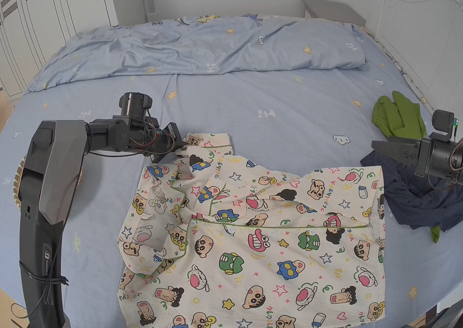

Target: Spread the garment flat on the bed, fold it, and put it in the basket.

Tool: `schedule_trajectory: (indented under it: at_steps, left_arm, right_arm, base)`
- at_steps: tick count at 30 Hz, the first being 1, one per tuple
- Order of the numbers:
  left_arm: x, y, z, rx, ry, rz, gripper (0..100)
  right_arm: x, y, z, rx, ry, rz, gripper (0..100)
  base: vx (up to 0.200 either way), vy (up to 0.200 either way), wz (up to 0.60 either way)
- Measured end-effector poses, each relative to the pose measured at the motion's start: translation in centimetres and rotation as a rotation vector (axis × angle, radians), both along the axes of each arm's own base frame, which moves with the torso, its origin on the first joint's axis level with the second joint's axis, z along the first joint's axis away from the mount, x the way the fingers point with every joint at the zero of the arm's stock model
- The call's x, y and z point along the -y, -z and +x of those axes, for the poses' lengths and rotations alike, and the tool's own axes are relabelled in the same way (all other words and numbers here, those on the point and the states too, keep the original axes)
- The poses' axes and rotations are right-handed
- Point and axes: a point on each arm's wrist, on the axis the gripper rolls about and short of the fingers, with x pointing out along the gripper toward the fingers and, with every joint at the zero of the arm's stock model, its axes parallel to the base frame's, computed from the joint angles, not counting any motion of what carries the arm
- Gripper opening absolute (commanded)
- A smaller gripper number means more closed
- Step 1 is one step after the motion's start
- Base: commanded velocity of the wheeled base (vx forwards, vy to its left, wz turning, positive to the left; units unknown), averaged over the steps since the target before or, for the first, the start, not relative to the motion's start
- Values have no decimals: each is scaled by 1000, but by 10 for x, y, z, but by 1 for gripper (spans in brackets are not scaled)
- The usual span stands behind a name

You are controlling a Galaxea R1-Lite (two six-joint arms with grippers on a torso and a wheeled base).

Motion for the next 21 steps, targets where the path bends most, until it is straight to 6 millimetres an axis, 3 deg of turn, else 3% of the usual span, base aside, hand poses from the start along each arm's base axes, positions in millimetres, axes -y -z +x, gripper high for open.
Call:
schedule_trajectory:
  at_steps: [6,13,17,21]
  left_arm:
    - [0,-26,-12,12,24,17,0]
    - [1,-70,-20,269,111,107,0]
    - [2,-84,-20,375,111,101,0]
    - [2,-84,-20,414,113,98,0]
  right_arm:
    - [-1,0,0,7,-5,1,100]
    - [-2,1,0,23,-9,3,100]
    - [-2,1,0,23,-9,3,100]
    - [-2,1,-1,22,-8,3,100]
  base:
    - [0,0,0]
    - [0,0,0]
    - [0,0,0]
    - [0,0,0]
